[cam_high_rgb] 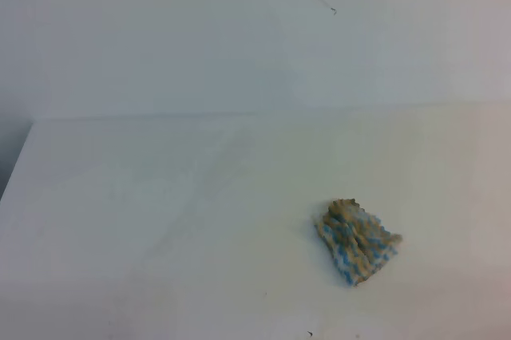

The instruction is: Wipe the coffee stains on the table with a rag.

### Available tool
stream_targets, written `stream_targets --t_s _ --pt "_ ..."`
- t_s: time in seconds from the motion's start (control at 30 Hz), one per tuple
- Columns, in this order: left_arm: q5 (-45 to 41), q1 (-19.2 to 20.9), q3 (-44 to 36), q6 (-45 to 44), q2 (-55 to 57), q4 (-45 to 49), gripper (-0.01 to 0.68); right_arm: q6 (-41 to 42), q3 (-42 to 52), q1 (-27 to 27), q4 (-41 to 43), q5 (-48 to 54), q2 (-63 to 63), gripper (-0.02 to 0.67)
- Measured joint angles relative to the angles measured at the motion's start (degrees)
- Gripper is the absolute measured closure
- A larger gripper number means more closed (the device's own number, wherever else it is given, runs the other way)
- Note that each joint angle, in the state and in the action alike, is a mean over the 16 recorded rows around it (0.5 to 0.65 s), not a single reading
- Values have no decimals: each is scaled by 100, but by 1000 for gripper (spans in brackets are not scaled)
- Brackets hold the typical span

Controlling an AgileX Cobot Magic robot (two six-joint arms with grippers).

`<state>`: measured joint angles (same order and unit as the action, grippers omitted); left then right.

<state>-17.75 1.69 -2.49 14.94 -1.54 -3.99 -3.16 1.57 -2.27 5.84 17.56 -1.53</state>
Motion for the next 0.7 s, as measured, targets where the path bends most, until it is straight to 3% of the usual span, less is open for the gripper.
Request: stream_targets --t_s 0.7 --pt "0 0 0 0 0 0 672 15 -2 0 71 22 1 649"
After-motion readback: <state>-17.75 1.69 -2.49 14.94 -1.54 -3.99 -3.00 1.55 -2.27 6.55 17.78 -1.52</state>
